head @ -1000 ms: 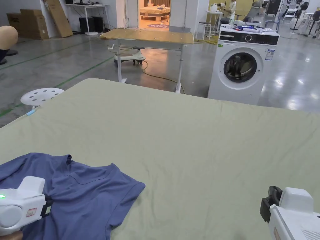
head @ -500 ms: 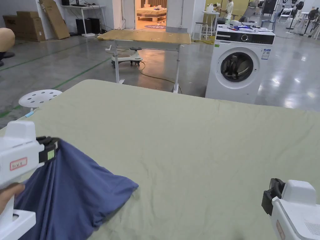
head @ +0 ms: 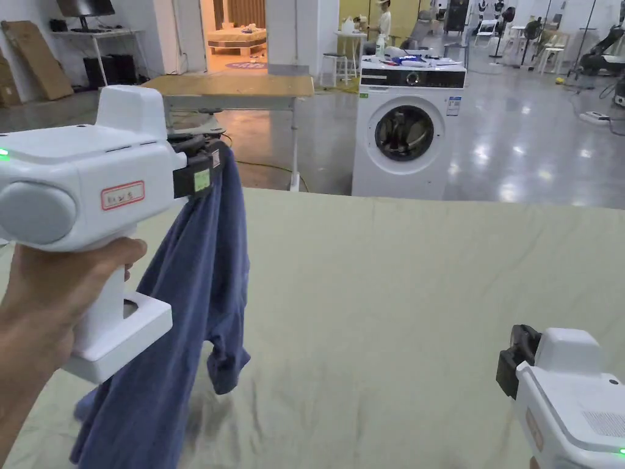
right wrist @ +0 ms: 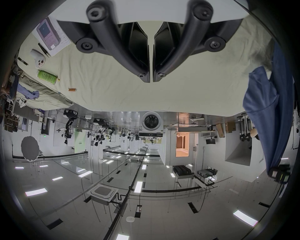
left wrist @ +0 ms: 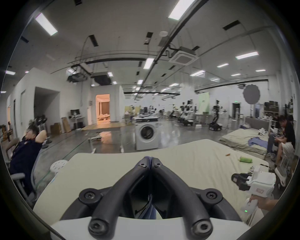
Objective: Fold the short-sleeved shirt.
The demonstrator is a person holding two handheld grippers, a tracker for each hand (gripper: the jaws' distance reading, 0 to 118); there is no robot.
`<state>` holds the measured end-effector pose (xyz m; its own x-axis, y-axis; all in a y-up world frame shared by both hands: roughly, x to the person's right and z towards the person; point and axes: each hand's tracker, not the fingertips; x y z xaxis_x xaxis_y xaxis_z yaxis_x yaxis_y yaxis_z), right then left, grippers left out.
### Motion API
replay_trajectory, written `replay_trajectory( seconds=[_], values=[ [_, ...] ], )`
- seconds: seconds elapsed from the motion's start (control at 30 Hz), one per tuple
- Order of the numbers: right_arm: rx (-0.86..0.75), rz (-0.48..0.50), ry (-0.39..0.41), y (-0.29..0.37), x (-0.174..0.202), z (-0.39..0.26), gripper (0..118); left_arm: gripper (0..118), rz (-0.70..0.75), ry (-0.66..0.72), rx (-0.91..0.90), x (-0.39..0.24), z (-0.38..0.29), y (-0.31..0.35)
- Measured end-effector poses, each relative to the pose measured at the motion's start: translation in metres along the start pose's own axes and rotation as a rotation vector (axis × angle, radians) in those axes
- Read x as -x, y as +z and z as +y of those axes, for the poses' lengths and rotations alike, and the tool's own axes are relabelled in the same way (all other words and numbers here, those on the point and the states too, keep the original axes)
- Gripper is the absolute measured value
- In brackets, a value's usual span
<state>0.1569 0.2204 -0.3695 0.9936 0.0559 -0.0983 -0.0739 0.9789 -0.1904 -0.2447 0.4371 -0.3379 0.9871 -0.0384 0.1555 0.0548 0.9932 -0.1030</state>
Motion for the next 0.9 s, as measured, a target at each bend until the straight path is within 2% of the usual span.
replay_trajectory(
  seconds=[0.2,0.33,0.53,0.7,0.8,0.87,0.9],
  values=[
    [-0.009,-0.054,-0.021,0.012,-0.026,0.0,3,0,-0.204,-0.007,0.017,-0.085,-0.002,-0.05],
    [-0.003,-0.093,-0.028,0.02,-0.044,-0.003,3,0,-0.316,0.01,0.044,-0.137,-0.027,-0.08],
    [0.014,-0.143,-0.026,0.029,-0.066,-0.009,3,0,-0.378,0.088,0.214,-0.181,-0.105,-0.127],
    [0.034,-0.157,-0.017,0.032,-0.071,-0.014,2,0,-0.391,0.119,0.342,-0.197,-0.167,-0.14],
    [0.047,-0.154,-0.011,0.031,-0.069,-0.017,2,19,-0.381,0.127,0.358,-0.199,-0.187,-0.139],
    [0.054,-0.146,-0.009,0.031,-0.065,-0.018,3,56,-0.368,0.117,0.369,-0.197,-0.193,-0.138],
    [0.055,-0.143,-0.008,0.031,-0.063,-0.018,3,67,-0.343,0.109,0.366,-0.195,-0.191,-0.134]
  ],
)
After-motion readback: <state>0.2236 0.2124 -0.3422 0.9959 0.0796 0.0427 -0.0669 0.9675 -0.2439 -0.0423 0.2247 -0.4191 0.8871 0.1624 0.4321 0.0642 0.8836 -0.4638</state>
